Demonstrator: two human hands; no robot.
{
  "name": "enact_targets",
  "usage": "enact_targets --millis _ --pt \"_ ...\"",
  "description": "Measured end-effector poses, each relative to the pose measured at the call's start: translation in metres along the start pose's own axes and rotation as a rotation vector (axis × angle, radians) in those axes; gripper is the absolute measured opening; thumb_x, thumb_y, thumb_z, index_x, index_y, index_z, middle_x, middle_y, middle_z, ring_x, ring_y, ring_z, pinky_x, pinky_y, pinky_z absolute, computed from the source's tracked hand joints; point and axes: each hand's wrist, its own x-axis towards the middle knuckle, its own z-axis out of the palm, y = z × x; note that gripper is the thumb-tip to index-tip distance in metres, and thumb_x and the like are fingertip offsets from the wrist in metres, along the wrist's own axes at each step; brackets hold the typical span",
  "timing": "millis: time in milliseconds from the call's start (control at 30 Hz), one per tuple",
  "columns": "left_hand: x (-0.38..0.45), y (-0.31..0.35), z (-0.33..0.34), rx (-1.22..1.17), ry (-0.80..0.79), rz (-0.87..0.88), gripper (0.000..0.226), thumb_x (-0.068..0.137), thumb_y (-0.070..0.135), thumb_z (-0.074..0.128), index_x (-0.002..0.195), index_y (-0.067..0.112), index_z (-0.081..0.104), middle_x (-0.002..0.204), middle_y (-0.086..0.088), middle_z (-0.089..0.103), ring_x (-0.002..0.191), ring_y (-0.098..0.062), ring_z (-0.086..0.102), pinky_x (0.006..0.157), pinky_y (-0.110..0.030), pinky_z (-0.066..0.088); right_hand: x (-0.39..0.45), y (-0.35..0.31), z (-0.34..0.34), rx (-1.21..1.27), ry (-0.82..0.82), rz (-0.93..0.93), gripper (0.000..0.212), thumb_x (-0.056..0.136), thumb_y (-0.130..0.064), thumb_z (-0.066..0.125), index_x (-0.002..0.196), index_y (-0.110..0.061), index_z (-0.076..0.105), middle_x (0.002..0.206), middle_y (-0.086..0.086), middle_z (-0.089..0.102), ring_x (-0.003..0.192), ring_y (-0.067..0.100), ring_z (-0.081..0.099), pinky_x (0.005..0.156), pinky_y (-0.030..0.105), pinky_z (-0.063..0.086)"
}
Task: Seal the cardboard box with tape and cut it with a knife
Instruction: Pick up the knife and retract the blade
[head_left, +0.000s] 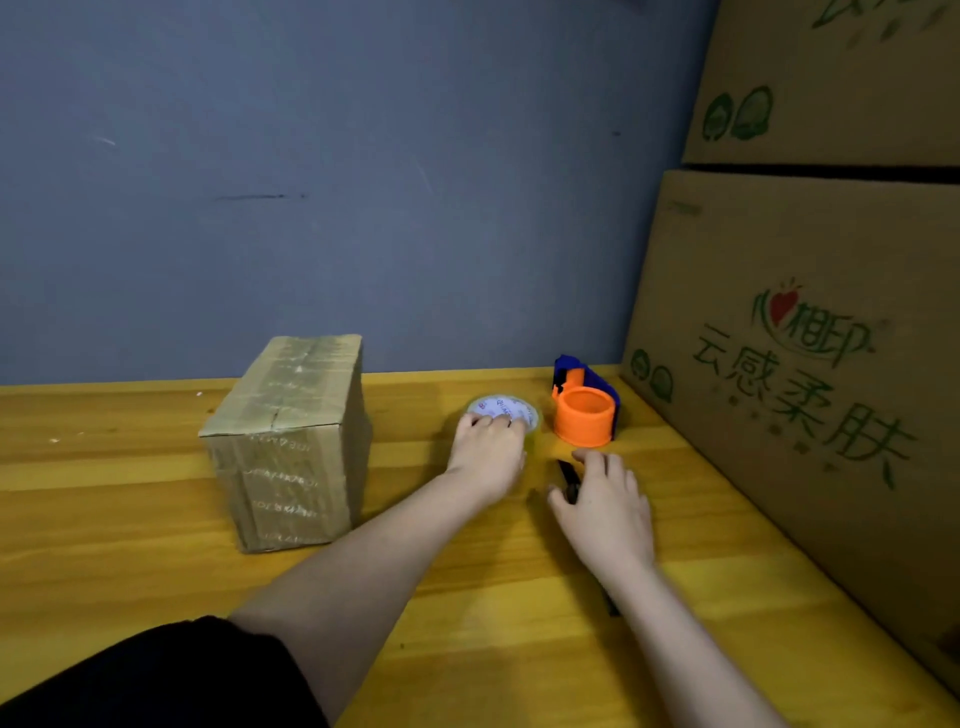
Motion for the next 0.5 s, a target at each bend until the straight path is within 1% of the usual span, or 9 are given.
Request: enact_targets --millis 167,233,300,367,433,467,500 --pt "0.004 0.005 0.006 -0.057 0.017 -0.03 0.037 0.094 0.028 0.042 0.128 0.014 0.046 0.131 -0.008 0.056 0.126 -0.026 0.045 0.108 -0.039 0.021 0.002 0.002 0.001 0.016 -0.005 -0.006 0.054 0.085 -0.043 0.054 0.133 -0.02 0.041 0.133 0.006 0.046 0.125 0.027 0.043 0.098 0.042 0.039" --pt "0.002 0.007 0.007 -0.08 0.025 -0.052 0.039 0.094 0.027 0.042 0.131 0.014 0.045 0.133 -0.007 0.054 0.128 -0.025 0.043 0.111 -0.04 0.017 0.002 0.003 0.001 0.015 -0.016 -0.003 0.054 0.085 -0.043 0.054 0.133 -0.02 0.041 0.133 0.006 0.047 0.125 0.027 0.043 0.099 0.042 0.038" --pt "-0.003 0.01 0.006 -0.118 0.029 -0.067 0.047 0.092 0.029 0.044 0.137 0.015 0.038 0.138 -0.008 0.047 0.132 -0.025 0.037 0.115 -0.043 0.011 0.002 0.003 -0.001 0.023 -0.025 0.002 0.054 0.086 -0.042 0.054 0.133 -0.019 0.042 0.134 0.006 0.047 0.126 0.027 0.043 0.1 0.041 0.038" --pt "-0.013 0.015 0.003 -0.167 0.079 -0.057 0.055 0.09 0.027 0.046 0.142 0.016 0.031 0.141 -0.007 0.04 0.135 -0.024 0.03 0.116 -0.043 0.008 0.002 0.004 -0.004 0.041 -0.036 0.007 0.052 0.086 -0.04 0.054 0.133 -0.019 0.043 0.133 0.007 0.047 0.125 0.028 0.043 0.1 0.042 0.038" --pt "-0.028 0.021 -0.002 -0.228 0.167 -0.025 0.056 0.089 0.021 0.047 0.142 0.018 0.03 0.141 -0.006 0.037 0.134 -0.024 0.03 0.114 -0.04 0.016 0.0 0.004 -0.008 0.063 -0.045 -0.005 0.045 0.088 -0.035 0.053 0.13 -0.019 0.046 0.132 0.008 0.049 0.123 0.03 0.045 0.098 0.042 0.04" --pt "-0.037 0.025 -0.004 -0.272 0.187 -0.017 0.055 0.089 0.019 0.046 0.142 0.018 0.03 0.142 -0.005 0.036 0.134 -0.024 0.031 0.111 -0.039 0.021 0.0 0.006 -0.011 0.077 -0.05 -0.011 0.042 0.089 -0.032 0.052 0.129 -0.019 0.047 0.13 0.008 0.05 0.121 0.031 0.047 0.096 0.042 0.041" --pt "-0.046 0.03 -0.006 -0.322 0.17 -0.02 0.055 0.089 0.018 0.046 0.142 0.018 0.03 0.142 -0.005 0.035 0.133 -0.024 0.032 0.108 -0.038 0.025 -0.001 0.008 -0.015 0.101 -0.054 -0.008 0.038 0.09 -0.029 0.052 0.127 -0.019 0.048 0.129 0.009 0.051 0.119 0.032 0.049 0.094 0.041 0.041"
